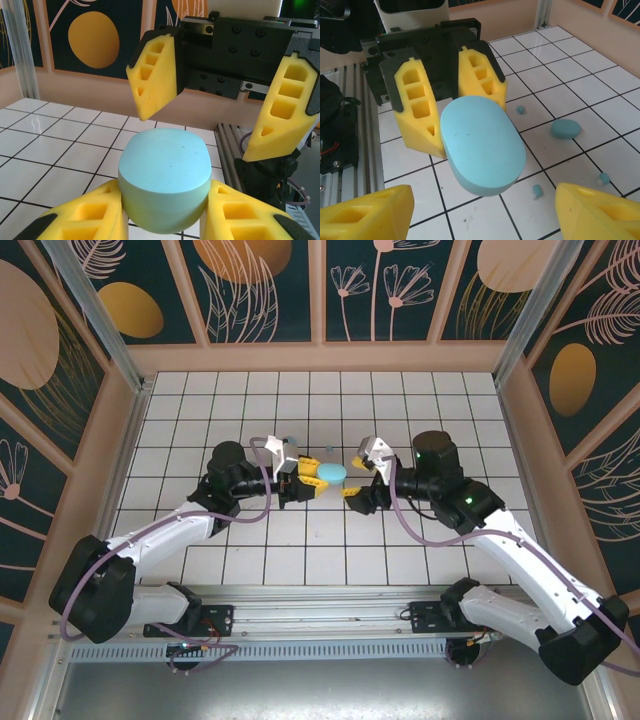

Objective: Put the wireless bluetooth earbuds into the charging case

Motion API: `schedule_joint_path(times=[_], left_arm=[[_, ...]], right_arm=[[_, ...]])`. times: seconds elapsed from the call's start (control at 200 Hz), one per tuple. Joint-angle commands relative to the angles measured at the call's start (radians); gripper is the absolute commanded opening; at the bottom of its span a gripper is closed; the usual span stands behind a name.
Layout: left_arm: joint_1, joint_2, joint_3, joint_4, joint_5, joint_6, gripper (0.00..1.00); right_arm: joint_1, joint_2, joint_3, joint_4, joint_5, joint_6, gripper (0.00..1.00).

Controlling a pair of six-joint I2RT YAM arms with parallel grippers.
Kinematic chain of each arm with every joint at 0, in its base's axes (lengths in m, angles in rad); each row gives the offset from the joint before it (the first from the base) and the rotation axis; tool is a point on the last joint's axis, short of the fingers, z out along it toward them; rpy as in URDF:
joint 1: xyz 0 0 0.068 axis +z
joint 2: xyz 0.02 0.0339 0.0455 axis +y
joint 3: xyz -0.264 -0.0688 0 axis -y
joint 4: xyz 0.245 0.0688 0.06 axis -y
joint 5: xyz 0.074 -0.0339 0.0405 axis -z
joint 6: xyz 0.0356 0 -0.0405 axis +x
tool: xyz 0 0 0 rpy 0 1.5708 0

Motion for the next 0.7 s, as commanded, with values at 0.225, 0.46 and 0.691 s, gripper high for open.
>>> schedule_joint_path(times=[0.225,0.46,0.691], left_arm=[[-0.002,0.010,-0.010,0.063,-0.012,-0.029,0.12],[-0.002,0.006,-0.012,0.035,-0.014,-0.008,0.11],[-0.001,0.008,-0.014,0.007,-0.019,0.027,0.10]], right_arm=[[0.005,0.081,0.039,0.088,0.025,0.022,0.74],[-0.019,0.122,0.072,0.095,0.052,0.061,0.74],[-0.054,0.150,0.109,0.086,0.044,0.103,0.73]])
